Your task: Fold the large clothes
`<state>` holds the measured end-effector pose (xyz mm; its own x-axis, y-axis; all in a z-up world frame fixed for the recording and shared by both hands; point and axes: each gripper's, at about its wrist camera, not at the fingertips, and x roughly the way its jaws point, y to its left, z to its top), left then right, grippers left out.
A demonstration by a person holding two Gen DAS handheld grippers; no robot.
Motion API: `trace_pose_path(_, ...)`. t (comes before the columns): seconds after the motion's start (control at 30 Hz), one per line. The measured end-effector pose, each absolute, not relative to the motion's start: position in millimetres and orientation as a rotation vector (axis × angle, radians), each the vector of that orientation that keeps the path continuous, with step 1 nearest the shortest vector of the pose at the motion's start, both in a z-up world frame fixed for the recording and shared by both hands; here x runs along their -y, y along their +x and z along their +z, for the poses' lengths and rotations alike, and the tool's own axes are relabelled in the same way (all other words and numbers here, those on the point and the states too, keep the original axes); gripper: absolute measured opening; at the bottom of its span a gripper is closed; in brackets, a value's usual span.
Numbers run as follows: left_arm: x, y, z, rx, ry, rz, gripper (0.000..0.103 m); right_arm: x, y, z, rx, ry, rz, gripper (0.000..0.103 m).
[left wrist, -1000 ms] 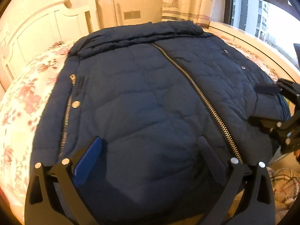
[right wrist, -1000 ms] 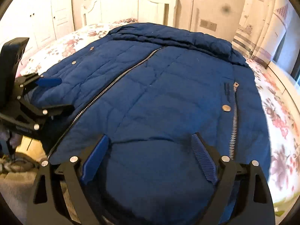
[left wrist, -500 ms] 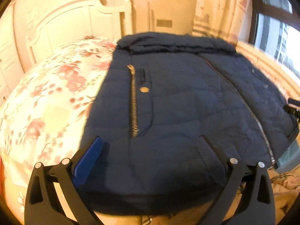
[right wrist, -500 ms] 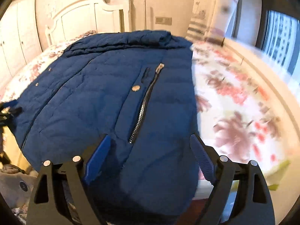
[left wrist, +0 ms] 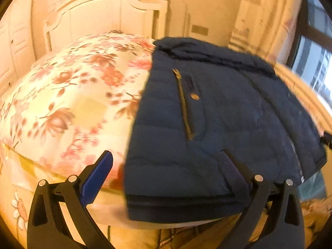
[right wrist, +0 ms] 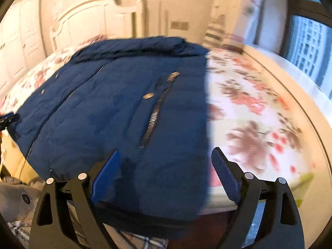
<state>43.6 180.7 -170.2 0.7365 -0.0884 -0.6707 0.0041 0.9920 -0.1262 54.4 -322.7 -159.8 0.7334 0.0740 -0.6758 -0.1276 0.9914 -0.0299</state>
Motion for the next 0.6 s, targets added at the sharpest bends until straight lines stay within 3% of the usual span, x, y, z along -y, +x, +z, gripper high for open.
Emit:
trace_pose_path(0.27,-173.4,45.3,-184.7,-0.796,-0.110,-0.091,0.100,361.5,32.2,-180.0,-0.796,0.083,0.101,0.086)
trace_pose_path(0.4,-154.7,38.0,-183.7,-0.796,-0.071,-0.128,0.096,350.7,27.1,-178.7,-0.786,0.085,0.169,0.061)
trace_pose_path(0.6,-158.7,36.9,-184.2,-0.797,-0.073,-0.151,0.093,338.8,22.2,-178.5,-0.793,0.082,0.180,0.062)
